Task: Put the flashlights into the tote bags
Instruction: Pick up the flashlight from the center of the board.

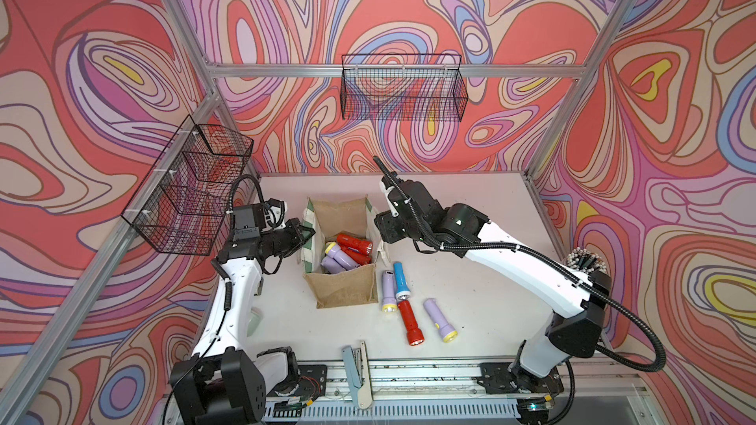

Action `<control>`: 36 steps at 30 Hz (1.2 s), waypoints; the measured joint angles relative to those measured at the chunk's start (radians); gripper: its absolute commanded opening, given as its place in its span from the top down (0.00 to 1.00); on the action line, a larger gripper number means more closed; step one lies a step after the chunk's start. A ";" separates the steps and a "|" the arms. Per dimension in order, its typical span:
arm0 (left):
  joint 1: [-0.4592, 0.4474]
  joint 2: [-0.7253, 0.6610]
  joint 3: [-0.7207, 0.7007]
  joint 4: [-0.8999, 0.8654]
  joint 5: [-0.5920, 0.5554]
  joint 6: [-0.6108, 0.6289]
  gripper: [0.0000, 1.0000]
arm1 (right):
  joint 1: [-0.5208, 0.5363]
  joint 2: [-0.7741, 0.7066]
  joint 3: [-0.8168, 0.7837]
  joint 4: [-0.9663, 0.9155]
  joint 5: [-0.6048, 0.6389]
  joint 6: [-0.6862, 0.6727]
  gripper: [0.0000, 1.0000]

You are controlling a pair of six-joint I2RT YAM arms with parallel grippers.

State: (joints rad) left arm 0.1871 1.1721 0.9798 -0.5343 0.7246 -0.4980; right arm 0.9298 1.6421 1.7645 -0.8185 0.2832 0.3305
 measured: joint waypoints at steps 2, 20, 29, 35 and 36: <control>0.000 0.000 0.000 0.000 0.000 0.000 1.00 | 0.000 -0.026 -0.023 -0.011 0.033 0.011 0.35; 0.000 0.001 0.000 -0.002 -0.015 0.009 1.00 | -0.209 -0.224 -0.481 -0.049 0.010 0.189 0.35; 0.000 0.002 0.006 -0.018 -0.038 0.029 1.00 | -0.248 -0.207 -0.518 -0.168 -0.159 0.207 0.39; 0.000 0.019 0.007 -0.024 -0.045 0.038 1.00 | -0.248 -0.163 -0.568 -0.222 -0.259 0.174 0.41; 0.000 0.024 0.007 -0.023 -0.044 0.038 1.00 | -0.248 -0.155 -0.581 -0.224 -0.276 0.168 0.42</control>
State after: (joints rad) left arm 0.1871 1.1961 0.9867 -0.5571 0.6804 -0.4599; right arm 0.6823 1.4868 1.1831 -1.0424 0.0071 0.4988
